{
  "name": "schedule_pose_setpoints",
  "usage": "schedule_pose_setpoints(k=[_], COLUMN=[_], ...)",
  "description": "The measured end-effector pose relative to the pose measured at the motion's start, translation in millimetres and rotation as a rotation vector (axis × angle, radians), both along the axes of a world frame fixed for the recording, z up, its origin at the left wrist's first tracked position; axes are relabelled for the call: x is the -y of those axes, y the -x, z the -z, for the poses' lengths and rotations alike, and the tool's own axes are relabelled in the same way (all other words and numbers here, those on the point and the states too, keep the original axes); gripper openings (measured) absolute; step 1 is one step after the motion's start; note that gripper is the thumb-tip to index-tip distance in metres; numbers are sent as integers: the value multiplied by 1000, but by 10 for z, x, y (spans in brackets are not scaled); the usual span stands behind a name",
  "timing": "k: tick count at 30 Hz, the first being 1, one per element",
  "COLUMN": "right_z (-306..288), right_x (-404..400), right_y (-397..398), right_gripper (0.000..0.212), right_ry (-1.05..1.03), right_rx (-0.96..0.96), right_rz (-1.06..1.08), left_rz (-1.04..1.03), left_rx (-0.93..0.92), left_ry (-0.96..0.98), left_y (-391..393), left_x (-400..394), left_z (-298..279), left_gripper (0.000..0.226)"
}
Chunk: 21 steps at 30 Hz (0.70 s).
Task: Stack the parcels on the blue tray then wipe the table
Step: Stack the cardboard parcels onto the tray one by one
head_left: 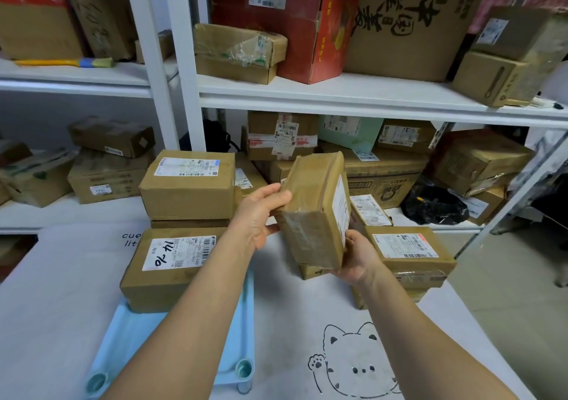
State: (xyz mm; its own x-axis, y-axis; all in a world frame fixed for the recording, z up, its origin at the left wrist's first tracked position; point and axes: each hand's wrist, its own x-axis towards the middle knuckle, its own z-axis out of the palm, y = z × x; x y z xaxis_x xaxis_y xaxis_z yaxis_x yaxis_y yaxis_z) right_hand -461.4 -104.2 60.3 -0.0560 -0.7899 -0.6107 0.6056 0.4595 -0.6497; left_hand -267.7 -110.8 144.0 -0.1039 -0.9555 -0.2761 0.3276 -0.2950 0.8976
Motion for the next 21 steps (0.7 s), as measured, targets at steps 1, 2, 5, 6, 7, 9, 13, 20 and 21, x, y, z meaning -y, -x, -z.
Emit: schedule_pose_setpoints(k=[1, 2, 5, 6, 7, 9, 13, 20, 21], right_z=[8, 24, 23, 23, 20, 23, 37, -141, -162], right_x=[8, 23, 16, 14, 8, 22, 81, 79, 86], right_y=[4, 10, 22, 29, 38, 54, 79, 75, 63], right_gripper=[41, 37, 28, 27, 26, 24, 33, 35, 35], right_ry=[-16, -30, -28, -22, -16, -4, 72, 198, 217], right_rx=[-18, -36, -79, -86, -97, -112, -155, -201, -209], right_rz=[13, 22, 31, 27, 25, 25, 105, 95, 74], left_rz=[30, 56, 113, 129, 142, 158, 113, -136, -154], left_rx=[11, 19, 42, 53, 67, 104, 165, 338, 321], left_ry=[3, 4, 11, 13, 16, 24, 24, 63, 42], left_y=[-5, -5, -1, -4, -15, -44, -75, -84, -81], left_x=[-8, -16, -33, -30, -22, -7, -11, 6, 9], left_z=[16, 30, 68, 83, 98, 136, 222, 423, 434], left_gripper=[40, 39, 35, 33, 33, 36, 38, 42, 39])
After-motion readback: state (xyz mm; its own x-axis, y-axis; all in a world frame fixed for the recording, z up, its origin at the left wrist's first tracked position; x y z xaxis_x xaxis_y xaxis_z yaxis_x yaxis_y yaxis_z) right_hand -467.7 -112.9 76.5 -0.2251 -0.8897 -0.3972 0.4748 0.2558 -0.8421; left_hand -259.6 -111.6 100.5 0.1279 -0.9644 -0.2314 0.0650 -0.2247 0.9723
